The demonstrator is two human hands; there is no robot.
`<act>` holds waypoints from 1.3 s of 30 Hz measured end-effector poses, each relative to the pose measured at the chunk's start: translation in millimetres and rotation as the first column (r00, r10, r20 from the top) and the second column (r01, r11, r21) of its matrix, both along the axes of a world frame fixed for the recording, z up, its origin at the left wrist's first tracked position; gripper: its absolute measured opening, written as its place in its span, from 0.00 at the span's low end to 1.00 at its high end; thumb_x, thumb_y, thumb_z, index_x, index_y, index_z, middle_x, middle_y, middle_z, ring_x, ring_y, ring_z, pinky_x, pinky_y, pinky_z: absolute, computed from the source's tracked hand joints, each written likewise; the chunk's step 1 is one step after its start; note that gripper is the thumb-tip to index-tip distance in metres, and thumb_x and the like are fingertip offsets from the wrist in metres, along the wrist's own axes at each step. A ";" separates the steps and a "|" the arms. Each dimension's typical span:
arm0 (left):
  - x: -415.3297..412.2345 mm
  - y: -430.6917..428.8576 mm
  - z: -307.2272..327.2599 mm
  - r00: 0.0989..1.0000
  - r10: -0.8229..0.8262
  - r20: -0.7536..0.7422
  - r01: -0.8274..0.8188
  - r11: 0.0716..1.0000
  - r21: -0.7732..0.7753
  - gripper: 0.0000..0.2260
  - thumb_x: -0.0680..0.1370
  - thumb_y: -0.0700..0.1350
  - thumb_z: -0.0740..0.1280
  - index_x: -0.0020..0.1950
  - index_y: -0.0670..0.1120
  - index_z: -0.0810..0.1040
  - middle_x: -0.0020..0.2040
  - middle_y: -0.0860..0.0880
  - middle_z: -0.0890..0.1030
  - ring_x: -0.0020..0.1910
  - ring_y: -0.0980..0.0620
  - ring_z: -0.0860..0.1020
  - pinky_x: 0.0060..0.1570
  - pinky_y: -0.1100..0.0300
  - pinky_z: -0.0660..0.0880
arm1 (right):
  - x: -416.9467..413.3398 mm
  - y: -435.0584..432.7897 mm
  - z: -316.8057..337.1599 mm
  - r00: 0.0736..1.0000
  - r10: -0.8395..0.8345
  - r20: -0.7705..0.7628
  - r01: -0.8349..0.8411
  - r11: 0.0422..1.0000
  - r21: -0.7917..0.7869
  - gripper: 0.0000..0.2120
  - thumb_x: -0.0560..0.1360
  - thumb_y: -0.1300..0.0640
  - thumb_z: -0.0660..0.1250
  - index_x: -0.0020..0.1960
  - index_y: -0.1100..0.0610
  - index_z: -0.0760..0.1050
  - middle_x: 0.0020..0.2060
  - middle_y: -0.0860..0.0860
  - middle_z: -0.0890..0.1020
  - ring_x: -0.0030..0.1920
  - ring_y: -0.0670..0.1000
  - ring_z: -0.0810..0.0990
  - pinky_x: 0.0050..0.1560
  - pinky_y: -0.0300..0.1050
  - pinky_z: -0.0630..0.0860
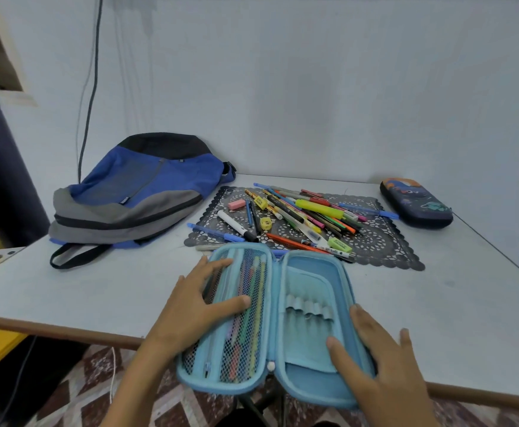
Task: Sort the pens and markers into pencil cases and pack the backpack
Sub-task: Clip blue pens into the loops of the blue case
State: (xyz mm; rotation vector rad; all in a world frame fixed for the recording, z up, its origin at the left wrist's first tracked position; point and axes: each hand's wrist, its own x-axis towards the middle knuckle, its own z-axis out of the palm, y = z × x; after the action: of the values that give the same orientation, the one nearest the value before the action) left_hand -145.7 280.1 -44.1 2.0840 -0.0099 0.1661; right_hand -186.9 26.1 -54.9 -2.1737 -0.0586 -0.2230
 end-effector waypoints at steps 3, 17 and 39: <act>0.9 13.1 0.8 1.000 0.005 -0.012 -0.004 0.998 0.069 0.33 0.56 0.74 0.69 0.60 0.70 0.71 0.62 0.68 0.71 0.60 0.56 0.76 0.69 0.43 0.67 | 1.1 7.3 -4.2 1.000 -0.009 0.009 0.009 0.999 -0.034 0.49 0.55 0.25 0.52 0.72 0.45 0.66 0.70 0.35 0.65 0.68 0.33 0.60 0.75 0.41 0.34; 124.6 24.7 35.2 0.989 0.033 0.142 -0.110 0.807 0.580 0.11 0.82 0.45 0.60 0.59 0.53 0.80 0.57 0.52 0.81 0.57 0.51 0.77 0.46 0.59 0.69 | -2.5 5.0 0.8 0.998 0.017 0.066 -0.021 0.998 0.060 0.33 0.59 0.23 0.50 0.62 0.30 0.65 0.64 0.30 0.67 0.69 0.35 0.63 0.72 0.34 0.43; 146.5 35.4 36.7 0.950 -0.251 0.187 0.044 0.698 0.715 0.08 0.76 0.40 0.71 0.54 0.47 0.84 0.47 0.51 0.86 0.44 0.57 0.81 0.45 0.62 0.76 | -0.1 0.8 -17.3 0.986 -0.008 0.164 0.013 0.999 -0.029 0.34 0.63 0.30 0.49 0.63 0.40 0.74 0.61 0.38 0.74 0.66 0.36 0.64 0.74 0.37 0.47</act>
State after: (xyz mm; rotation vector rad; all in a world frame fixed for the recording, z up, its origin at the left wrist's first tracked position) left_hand 0.8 315.5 -7.4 2.8025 -0.4869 0.4002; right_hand -187.0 26.9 -72.2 -2.1822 -0.1451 -0.4092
